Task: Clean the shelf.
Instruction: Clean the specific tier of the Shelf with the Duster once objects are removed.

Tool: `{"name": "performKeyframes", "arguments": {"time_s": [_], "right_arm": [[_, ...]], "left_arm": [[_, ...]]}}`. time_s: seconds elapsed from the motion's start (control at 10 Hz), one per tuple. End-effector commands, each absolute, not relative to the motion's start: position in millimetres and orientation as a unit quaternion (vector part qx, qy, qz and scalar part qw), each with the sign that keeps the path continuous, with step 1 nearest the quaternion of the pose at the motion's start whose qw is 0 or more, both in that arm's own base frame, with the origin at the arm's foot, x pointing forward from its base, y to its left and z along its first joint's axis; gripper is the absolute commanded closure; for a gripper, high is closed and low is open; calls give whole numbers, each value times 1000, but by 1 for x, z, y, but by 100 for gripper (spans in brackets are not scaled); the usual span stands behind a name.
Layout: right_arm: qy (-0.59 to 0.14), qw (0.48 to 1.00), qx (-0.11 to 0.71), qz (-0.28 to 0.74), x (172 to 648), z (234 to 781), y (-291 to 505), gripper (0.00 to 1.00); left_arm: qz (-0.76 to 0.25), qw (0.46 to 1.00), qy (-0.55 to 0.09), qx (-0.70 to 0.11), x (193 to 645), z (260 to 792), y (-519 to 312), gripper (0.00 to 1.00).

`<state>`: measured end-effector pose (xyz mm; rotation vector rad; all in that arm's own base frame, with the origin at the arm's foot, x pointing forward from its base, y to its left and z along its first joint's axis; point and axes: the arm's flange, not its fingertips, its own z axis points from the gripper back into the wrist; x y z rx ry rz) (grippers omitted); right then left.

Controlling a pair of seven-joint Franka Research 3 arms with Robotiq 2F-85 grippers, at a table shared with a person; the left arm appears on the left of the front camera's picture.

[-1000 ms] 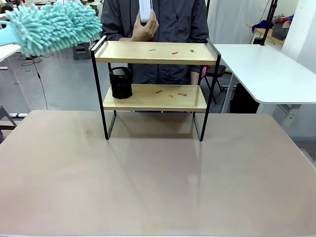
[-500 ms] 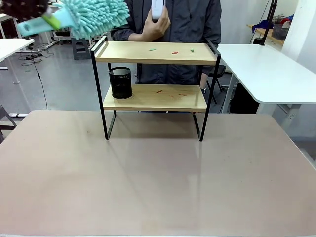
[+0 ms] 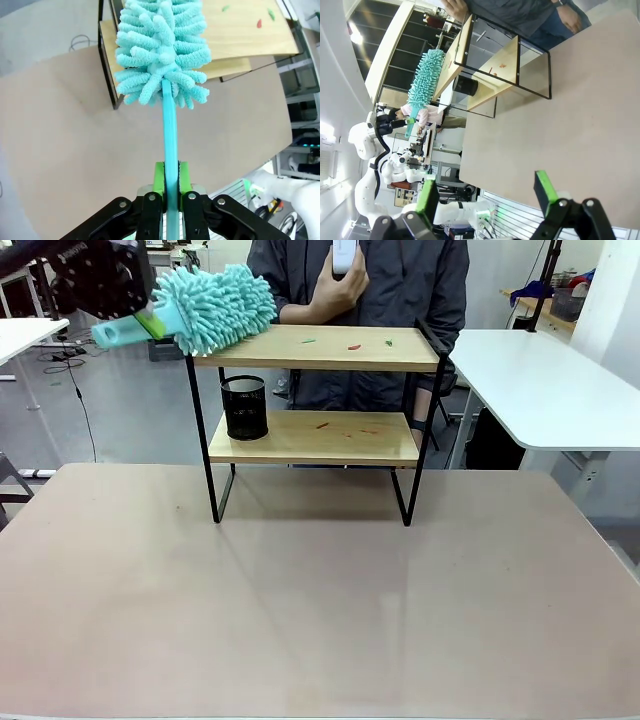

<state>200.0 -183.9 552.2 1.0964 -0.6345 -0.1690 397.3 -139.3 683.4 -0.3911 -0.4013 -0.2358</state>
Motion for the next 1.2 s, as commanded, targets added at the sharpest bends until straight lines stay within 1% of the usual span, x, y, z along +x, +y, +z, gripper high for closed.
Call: {"name": "performKeyframes", "arguments": {"time_s": [0.0, 0.4, 0.8, 1.1], "right_arm": [[-306, 798, 514, -69, 202, 555, -184, 0], [-306, 798, 514, -69, 202, 555, -184, 0], [-306, 798, 514, -69, 202, 555, -184, 0], [-306, 798, 514, -69, 202, 555, -184, 0]], "left_arm": [[-119, 959, -185, -180, 394, 684, -149, 88], [-155, 954, -167, -194, 407, 675, -190, 88], [-217, 942, -137, -217, 414, 668, -242, 88], [-282, 921, -89, -252, 405, 673, -248, 88]]}}
